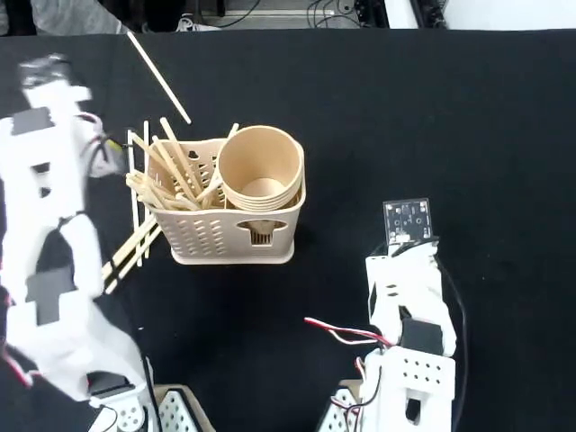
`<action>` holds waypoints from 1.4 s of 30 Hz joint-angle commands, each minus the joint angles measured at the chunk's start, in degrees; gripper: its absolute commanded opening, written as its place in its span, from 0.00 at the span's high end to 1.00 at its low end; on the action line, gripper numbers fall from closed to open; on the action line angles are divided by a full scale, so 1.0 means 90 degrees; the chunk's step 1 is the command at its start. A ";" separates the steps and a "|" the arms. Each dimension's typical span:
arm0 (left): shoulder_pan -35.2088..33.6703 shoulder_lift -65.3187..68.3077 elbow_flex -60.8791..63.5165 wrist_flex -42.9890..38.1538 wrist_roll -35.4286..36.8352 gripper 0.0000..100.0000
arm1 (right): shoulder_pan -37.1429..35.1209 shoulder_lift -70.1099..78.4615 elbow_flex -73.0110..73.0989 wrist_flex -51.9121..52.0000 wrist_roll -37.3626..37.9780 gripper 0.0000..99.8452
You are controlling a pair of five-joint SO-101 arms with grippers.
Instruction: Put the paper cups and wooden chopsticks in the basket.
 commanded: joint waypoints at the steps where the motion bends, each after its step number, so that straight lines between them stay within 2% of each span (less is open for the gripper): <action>1: 0.0288 0.0567 -0.0532 0.0010 -0.0234 0.77 | 0.0039 -0.0093 -0.0024 -0.0117 -0.0020 0.99; 5: 0.0425 0.1074 -0.0825 0.0020 -0.0225 0.74 | 0.0039 -0.0093 -0.0024 -0.0117 -0.0020 0.99; 12: 0.0630 0.1836 -0.1284 -0.0029 -0.0234 0.73 | 0.0039 -0.0093 -0.0024 -0.0117 -0.0020 0.99; 18: 0.0396 0.2608 -0.1968 -0.0029 -0.0254 0.74 | 0.0039 -0.0093 -0.0024 -0.0117 -0.0020 0.99; 26: 0.0044 0.3849 -0.3043 0.0020 -0.0254 0.82 | 0.0039 -0.0093 -0.0024 -0.0117 -0.0020 0.99; 31: 0.0249 0.4103 -0.3560 0.0557 -0.0957 0.97 | 0.0039 -0.0093 -0.0024 -0.0117 -0.0020 0.99; 37: 0.0386 0.4044 -0.3932 0.1377 -0.1104 0.97 | 0.0039 -0.0093 -0.0024 -0.0117 -0.0020 0.99; 42: 0.0317 0.4044 -0.4801 0.2286 -0.1104 0.97 | 0.0039 -0.0093 -0.0024 -0.0117 -0.0020 0.99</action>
